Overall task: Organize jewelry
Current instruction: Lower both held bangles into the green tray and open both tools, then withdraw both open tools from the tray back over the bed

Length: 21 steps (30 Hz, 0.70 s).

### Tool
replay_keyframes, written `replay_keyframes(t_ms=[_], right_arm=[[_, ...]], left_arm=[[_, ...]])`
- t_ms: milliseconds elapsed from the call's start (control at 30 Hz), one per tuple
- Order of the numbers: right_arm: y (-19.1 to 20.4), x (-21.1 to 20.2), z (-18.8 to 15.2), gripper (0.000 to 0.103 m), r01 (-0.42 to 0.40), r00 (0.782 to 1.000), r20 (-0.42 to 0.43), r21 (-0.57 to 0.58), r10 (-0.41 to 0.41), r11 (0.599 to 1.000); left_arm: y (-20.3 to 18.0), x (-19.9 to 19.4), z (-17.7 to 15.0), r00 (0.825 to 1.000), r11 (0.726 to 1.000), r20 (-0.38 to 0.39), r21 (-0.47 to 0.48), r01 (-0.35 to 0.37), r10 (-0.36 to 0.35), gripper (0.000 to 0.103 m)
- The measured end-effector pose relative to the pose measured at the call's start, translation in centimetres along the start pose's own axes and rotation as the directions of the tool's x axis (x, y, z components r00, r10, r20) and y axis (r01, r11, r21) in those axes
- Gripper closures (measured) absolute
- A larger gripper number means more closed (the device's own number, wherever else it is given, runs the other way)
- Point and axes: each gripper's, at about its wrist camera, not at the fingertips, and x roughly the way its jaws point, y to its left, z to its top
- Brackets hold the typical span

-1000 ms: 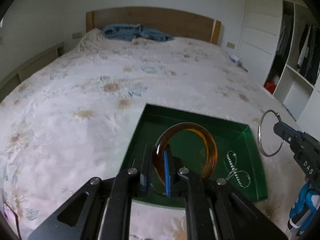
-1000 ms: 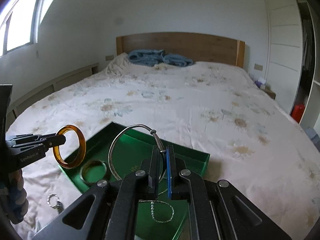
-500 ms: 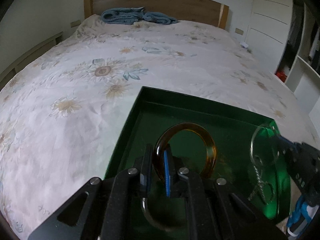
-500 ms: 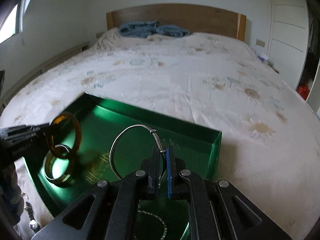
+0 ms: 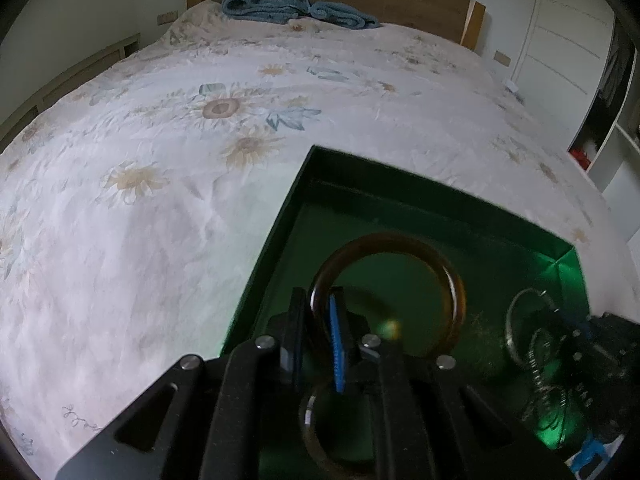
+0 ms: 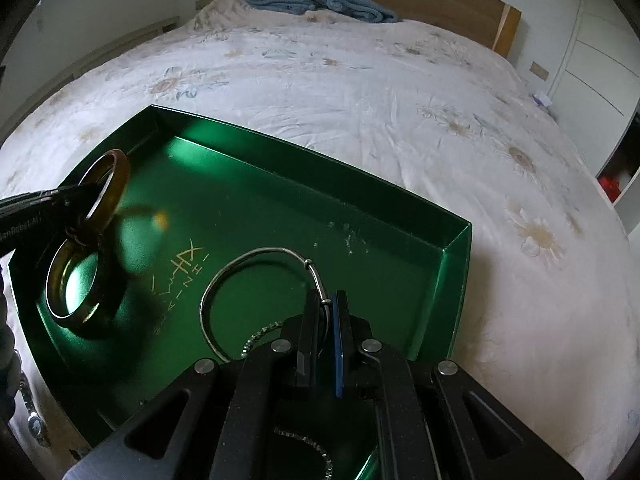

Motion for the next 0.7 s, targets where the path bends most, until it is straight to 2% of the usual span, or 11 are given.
replay_keyframes(t_ms=[167,267,333,400,567,700], right_arm=[[0.0,-0.1,0.1,0.097,0.002,1.0,-0.003,0.0,-0.002,1.0],[-0.1,-0.3,0.0,0.083,-0.019,1.0,0.007,0.012,0.019,1.0],[-0.4,-1.0,-0.1,0.063,-0.033,0.999,0.03,0.036,0.032,0.999],[-0.5,-1.9,-0.3,0.055,-0.053,0.997,0.058,0.055,0.05,0.997],[-0.2,-5.1,-0.4,0.046,-0.05,0.992,0.121,0.066,0.042,0.997],[-0.1,-8.8,-0.6,0.039,-0.066,0.98,0.191,0.088,0.048,0.994]], left_arm=[[0.4,0.0,-0.3,1.0,1.0,0.003,0.006,0.008,-0.008,0.088],[0.2,-0.4,-0.5,1.0,0.999,0.006,0.014,0.03,-0.03,0.084],[-0.1,-1.2,-0.6,0.999,0.999,0.021,0.03,0.042,-0.042,0.081],[-0.4,-2.4,-0.7,0.997,0.997,0.043,0.045,0.056,-0.058,0.077],[-0.9,-6.8,-1.1,0.989,0.994,0.11,0.068,0.088,-0.095,0.068],[-0.7,-10.9,-1.6,0.98,0.993,0.166,0.064,0.098,-0.108,0.066]])
